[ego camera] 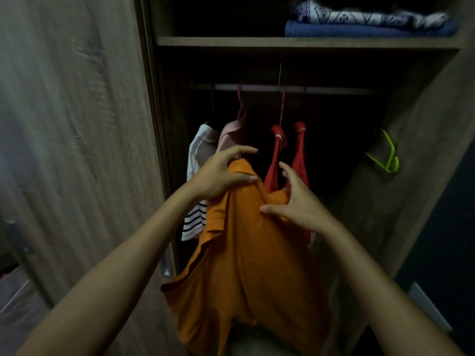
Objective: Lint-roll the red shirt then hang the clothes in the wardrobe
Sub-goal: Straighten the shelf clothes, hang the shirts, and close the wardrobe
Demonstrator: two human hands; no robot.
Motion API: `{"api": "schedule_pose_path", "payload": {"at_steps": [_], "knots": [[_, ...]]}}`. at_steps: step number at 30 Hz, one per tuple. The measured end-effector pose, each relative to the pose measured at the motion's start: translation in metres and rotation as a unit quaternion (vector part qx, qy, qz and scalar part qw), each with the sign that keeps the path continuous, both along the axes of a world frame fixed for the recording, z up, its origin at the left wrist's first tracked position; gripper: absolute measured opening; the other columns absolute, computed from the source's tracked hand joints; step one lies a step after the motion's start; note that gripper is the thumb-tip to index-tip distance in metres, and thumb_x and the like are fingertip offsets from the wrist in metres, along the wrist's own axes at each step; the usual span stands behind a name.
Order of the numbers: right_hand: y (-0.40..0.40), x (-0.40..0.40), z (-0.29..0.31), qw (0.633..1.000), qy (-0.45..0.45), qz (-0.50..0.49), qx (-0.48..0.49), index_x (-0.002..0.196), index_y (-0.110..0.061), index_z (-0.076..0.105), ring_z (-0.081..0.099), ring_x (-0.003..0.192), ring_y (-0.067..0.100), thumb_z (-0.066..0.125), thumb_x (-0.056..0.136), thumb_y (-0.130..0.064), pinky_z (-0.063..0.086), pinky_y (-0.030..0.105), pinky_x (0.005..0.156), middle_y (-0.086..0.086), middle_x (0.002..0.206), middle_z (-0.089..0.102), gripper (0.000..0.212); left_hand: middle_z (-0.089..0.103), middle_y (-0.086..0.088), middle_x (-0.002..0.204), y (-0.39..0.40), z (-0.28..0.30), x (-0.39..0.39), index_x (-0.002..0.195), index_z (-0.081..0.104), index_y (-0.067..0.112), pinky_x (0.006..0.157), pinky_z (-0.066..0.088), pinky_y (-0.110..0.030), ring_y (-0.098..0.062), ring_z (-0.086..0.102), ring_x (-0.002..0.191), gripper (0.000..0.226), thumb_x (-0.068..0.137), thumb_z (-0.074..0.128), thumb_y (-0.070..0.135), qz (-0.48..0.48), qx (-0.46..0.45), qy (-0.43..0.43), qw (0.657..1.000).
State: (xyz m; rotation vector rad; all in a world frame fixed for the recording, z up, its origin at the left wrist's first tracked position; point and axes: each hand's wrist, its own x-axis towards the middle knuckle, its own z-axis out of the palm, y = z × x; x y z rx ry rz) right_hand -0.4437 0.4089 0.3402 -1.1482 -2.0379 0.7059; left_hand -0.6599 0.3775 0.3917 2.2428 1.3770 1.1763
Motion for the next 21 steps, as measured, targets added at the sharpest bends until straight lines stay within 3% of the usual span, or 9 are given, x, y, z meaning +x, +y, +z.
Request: {"api": "schedule_pose_path", "payload": {"at_steps": [2,4,7,10,12,15,17,19,21], "knots": [[-0.003,-0.015,0.004,0.994,0.036,0.100,0.005,0.143,-0.046,0.025,0.034,0.139,0.013,0.081,0.068,-0.044,0.037,0.042,0.110,-0.005,0.155,0.029,0.094,0.062,0.006,0.110,-0.004,0.000,0.014,0.131,0.050,0.021,0.082,0.051,-0.021,-0.004,0.061,0.097,0.052,0.083,0.071,0.023,-0.059,-0.024,-0.026,0.998],[-0.002,-0.029,0.003,0.985,0.052,0.162,0.002,0.127,-0.038,0.051,0.055,0.119,0.004,0.075,0.077,-0.031,0.047,0.036,0.100,-0.008,0.129,0.059,0.056,0.067,-0.001,0.083,-0.007,-0.006,0.022,0.124,0.053,0.015,0.073,0.053,-0.030,-0.012,0.066,0.077,0.043,0.084,0.070,0.016,-0.087,-0.028,-0.022,0.996],[0.001,-0.043,-0.007,0.989,0.032,0.139,0.026,0.086,-0.033,0.065,0.060,0.079,-0.005,0.062,0.081,-0.028,0.048,0.030,0.075,-0.013,0.081,0.067,0.008,0.069,-0.010,0.085,-0.009,-0.023,0.016,0.117,0.054,0.018,0.076,0.054,-0.046,-0.024,0.067,0.080,0.035,0.086,0.069,0.020,-0.063,-0.022,-0.022,0.998],[0.002,-0.049,-0.011,0.991,0.083,0.097,0.040,0.083,-0.038,0.062,0.056,0.072,-0.008,0.057,0.093,-0.023,0.043,0.021,0.069,-0.018,0.074,0.063,0.019,0.059,0.000,0.104,-0.016,-0.047,0.002,0.126,0.050,0.025,0.081,0.054,-0.037,-0.012,0.061,0.090,0.047,0.084,0.070,0.030,0.000,0.001,-0.095,0.995],[0.002,-0.050,-0.009,0.988,0.142,0.055,0.037,0.088,-0.031,0.063,0.059,0.078,0.001,0.054,0.096,-0.019,0.044,0.019,0.072,-0.016,0.079,0.063,0.017,0.053,0.004,0.118,-0.026,-0.071,-0.006,0.133,0.042,0.030,0.084,0.052,-0.027,-0.008,0.057,0.101,0.064,0.078,0.072,0.044,0.025,-0.046,-0.109,0.993],[0.005,-0.045,0.002,0.977,0.211,0.003,0.006,0.094,-0.028,0.065,0.062,0.091,0.007,0.052,0.097,-0.025,0.047,0.024,0.086,-0.011,0.091,0.067,0.013,0.048,0.013,0.129,-0.036,-0.122,-0.017,0.134,0.041,0.032,0.091,0.046,-0.023,-0.006,0.052,0.114,0.073,0.073,0.070,0.059,0.017,-0.195,-0.003,0.981],[0.004,-0.039,0.010,0.970,0.241,-0.009,-0.013,0.092,-0.029,0.067,0.065,0.091,0.012,0.052,0.097,-0.030,0.050,0.032,0.089,-0.007,0.092,0.069,0.016,0.054,0.012,0.125,-0.036,-0.153,-0.020,0.123,0.053,0.031,0.096,0.047,-0.031,-0.006,0.053,0.113,0.057,0.076,0.066,0.060,0.011,-0.241,0.052,0.969],[-0.002,-0.031,0.017,0.964,0.265,-0.006,-0.033,0.093,-0.029,0.065,0.066,0.087,0.014,0.050,0.097,-0.032,0.053,0.031,0.083,-0.004,0.090,0.068,0.016,0.062,0.007,0.113,-0.035,-0.169,-0.019,0.107,0.063,0.028,0.096,0.049,-0.036,-0.008,0.059,0.104,0.031,0.084,0.062,0.048,0.002,-0.258,0.041,0.965],[-0.006,-0.022,0.022,0.960,0.276,-0.003,-0.043,0.100,-0.029,0.062,0.066,0.087,0.016,0.049,0.098,-0.032,0.053,0.029,0.077,-0.001,0.092,0.066,0.013,0.065,0.007,0.107,-0.031,-0.170,-0.019,0.108,0.064,0.022,0.092,0.049,-0.027,-0.006,0.062,0.098,0.019,0.093,0.056,0.031,-0.010,-0.262,0.009,0.965]]}}
